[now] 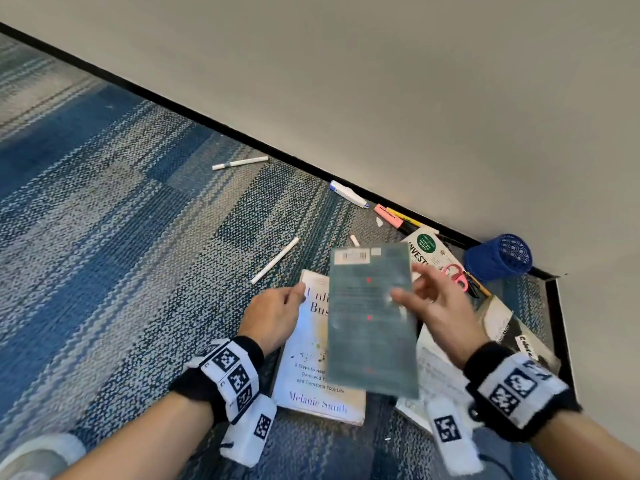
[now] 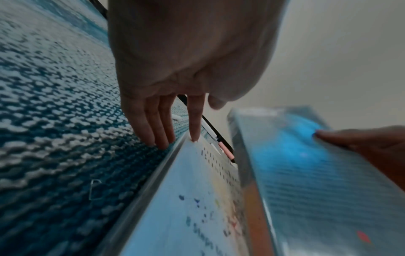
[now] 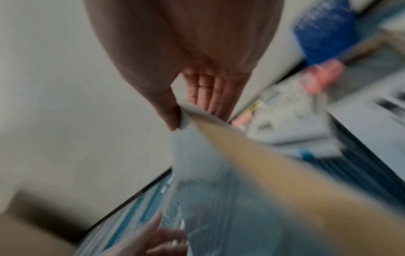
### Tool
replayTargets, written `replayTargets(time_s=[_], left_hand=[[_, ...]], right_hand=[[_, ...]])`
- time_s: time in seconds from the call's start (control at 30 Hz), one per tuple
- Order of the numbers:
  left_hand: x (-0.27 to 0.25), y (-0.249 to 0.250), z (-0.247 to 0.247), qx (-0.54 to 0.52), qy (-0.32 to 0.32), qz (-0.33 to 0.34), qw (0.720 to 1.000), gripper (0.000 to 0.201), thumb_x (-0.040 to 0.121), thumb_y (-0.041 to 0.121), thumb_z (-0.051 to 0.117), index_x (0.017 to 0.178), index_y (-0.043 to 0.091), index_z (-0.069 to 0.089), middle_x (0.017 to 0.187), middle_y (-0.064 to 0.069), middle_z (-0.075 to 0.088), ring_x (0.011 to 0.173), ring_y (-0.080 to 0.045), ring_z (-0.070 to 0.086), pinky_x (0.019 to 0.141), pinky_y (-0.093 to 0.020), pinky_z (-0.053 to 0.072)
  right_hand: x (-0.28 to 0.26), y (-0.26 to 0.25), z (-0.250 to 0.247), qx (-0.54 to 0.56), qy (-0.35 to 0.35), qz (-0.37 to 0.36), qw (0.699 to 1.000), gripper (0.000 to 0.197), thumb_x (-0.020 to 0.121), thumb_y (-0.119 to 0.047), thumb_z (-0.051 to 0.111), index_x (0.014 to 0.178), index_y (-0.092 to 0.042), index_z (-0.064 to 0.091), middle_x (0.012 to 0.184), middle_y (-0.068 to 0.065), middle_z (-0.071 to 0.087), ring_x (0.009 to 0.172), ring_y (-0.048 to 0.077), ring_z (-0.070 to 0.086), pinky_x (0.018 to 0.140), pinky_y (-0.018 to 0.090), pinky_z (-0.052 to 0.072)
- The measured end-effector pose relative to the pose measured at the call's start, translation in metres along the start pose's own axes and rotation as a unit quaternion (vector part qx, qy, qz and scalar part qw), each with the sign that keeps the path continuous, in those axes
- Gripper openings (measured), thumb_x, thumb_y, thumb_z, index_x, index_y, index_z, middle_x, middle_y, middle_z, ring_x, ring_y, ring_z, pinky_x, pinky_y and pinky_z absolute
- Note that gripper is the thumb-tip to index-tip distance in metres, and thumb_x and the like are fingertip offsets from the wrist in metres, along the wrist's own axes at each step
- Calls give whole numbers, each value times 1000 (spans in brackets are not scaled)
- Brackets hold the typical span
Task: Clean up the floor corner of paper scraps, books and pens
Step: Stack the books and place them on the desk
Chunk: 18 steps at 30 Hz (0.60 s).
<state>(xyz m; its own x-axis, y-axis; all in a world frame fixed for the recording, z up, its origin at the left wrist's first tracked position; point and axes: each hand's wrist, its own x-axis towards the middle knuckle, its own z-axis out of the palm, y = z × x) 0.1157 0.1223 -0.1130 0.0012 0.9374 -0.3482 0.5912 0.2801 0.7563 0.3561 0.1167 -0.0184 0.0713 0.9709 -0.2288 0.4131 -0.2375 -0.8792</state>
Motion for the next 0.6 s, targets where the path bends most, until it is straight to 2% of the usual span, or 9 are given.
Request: replayTargets(time_s=[0.1, 0.17, 0.23, 0.27, 0.33, 0.37, 0.43, 0.5, 0.6], left_hand=[[3, 7, -14, -137, 8, -39, 990, 69, 99, 61, 25, 91, 15, 76, 95, -9, 74, 89, -30, 68, 86, -41, 54], [6, 13, -22, -305, -66, -96, 945, 79, 95, 69, 22, 93, 8, 73, 91, -14, 75, 83, -32, 71, 75, -39, 58], [9, 15, -28, -371, -130, -123, 911, 82, 93, 70, 23, 100, 4, 71, 93, -16, 75, 77, -28, 70, 65, -34, 58], [10, 15, -30, -356, -144, -123, 915, 77, 95, 67, 28, 102, 3, 70, 93, -14, 74, 72, -24, 67, 61, -29, 55], [10, 10, -27, -263, -157, -92, 947, 56, 97, 51, 47, 101, 0, 69, 88, -11, 69, 68, -18, 60, 57, -27, 52], [10, 5, -23, -200, -157, -60, 965, 44, 96, 43, 56, 99, 1, 69, 86, -10, 68, 68, -18, 61, 60, -30, 53], [10, -6, -13, -96, -151, -5, 984, 28, 89, 38, 68, 92, 10, 71, 83, -5, 71, 74, -23, 67, 72, -38, 56], [5, -6, -5, -45, -134, 12, 990, 26, 85, 39, 73, 95, 15, 70, 87, 1, 71, 83, -20, 67, 79, -36, 54], [2, -1, 3, 39, -51, 29, 998, 36, 84, 42, 72, 109, 18, 66, 98, 1, 66, 91, -17, 62, 85, -31, 50]], right_hand=[[-8, -30, -15, -80, -13, -171, 982, 41, 84, -9, 72, 117, -28, 56, 95, -3, 58, 91, 16, 60, 78, 29, 52], [-20, -28, -11, -187, -27, -269, 944, 35, 85, -2, 66, 115, -17, 58, 103, -4, 59, 95, 17, 59, 81, 27, 49], [-29, -3, -3, -278, -70, -318, 904, 35, 75, 4, 58, 104, -16, 61, 104, -7, 56, 98, 14, 56, 82, 26, 47], [-32, 15, 1, -304, -109, -316, 892, 37, 69, 6, 55, 96, -18, 62, 104, -10, 55, 100, 12, 55, 84, 28, 47], [-35, 56, 5, -318, -149, -271, 896, 41, 60, 9, 50, 87, -20, 61, 101, -10, 54, 97, 13, 56, 80, 36, 49], [-36, 72, 7, -310, -130, -237, 912, 39, 62, 6, 50, 88, -21, 60, 98, -9, 53, 93, 13, 55, 77, 37, 49], [-34, 90, 11, -274, -23, -143, 951, 20, 81, -12, 59, 98, -22, 56, 95, -7, 54, 88, 12, 55, 77, 34, 48], [-26, 94, 15, -200, 70, -22, 977, 21, 88, -30, 66, 100, -20, 53, 93, -3, 58, 83, 12, 58, 74, 30, 47], [-13, 91, 21, -103, -19, 117, 988, 25, 82, -34, 72, 96, -16, 60, 75, -9, 63, 63, 8, 58, 62, 28, 44]])
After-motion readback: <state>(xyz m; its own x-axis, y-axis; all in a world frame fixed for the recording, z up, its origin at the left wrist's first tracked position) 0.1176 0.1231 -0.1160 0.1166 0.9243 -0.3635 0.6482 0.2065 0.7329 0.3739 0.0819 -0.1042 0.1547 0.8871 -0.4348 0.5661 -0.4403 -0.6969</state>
